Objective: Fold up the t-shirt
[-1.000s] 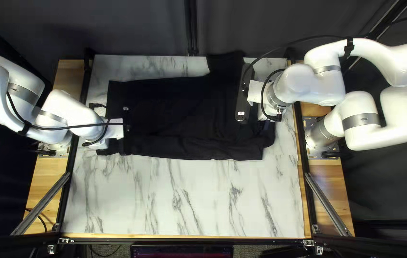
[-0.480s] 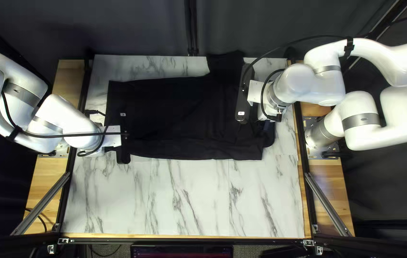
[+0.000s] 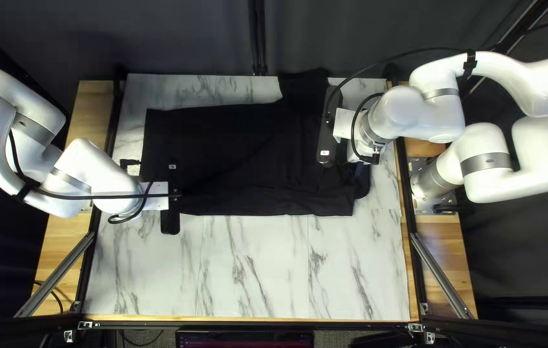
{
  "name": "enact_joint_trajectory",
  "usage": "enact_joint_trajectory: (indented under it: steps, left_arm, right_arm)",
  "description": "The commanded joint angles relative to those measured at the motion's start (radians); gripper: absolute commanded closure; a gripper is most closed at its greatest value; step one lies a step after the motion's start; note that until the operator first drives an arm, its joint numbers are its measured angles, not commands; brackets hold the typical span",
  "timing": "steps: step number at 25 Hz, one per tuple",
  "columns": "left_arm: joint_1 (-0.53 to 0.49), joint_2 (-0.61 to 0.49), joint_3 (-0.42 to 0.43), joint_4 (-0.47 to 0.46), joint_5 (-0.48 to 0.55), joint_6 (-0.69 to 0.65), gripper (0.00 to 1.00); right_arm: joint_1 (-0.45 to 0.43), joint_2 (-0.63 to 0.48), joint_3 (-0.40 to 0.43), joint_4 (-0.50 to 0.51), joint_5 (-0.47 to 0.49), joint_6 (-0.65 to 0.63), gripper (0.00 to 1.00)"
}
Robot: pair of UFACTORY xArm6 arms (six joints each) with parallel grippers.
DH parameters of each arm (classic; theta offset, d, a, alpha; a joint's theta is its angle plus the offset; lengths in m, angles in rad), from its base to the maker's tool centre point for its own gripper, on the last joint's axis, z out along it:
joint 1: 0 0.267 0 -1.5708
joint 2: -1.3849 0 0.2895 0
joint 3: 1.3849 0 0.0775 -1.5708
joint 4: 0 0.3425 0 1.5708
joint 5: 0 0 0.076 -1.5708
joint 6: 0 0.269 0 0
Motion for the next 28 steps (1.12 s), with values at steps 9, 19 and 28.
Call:
enact_joint_trajectory:
  steps: [9,19,28]
  left_arm:
    - [0.286,-0.019,0.177,0.049,-0.2,0.171,0.98]
    - [0.252,-0.033,0.179,0.015,-0.18,0.131,0.0]
    - [0.191,0.098,-0.025,0.031,-0.16,0.115,0.0]
  right_arm:
    - [0.0,0.0,0.0,0.0,0.0,0.0,0.0]
    - [0.0,0.0,0.0,0.0,0.0,0.0,0.0]
    - [0.0,0.0,0.0,0.0,0.0,0.0,0.0]
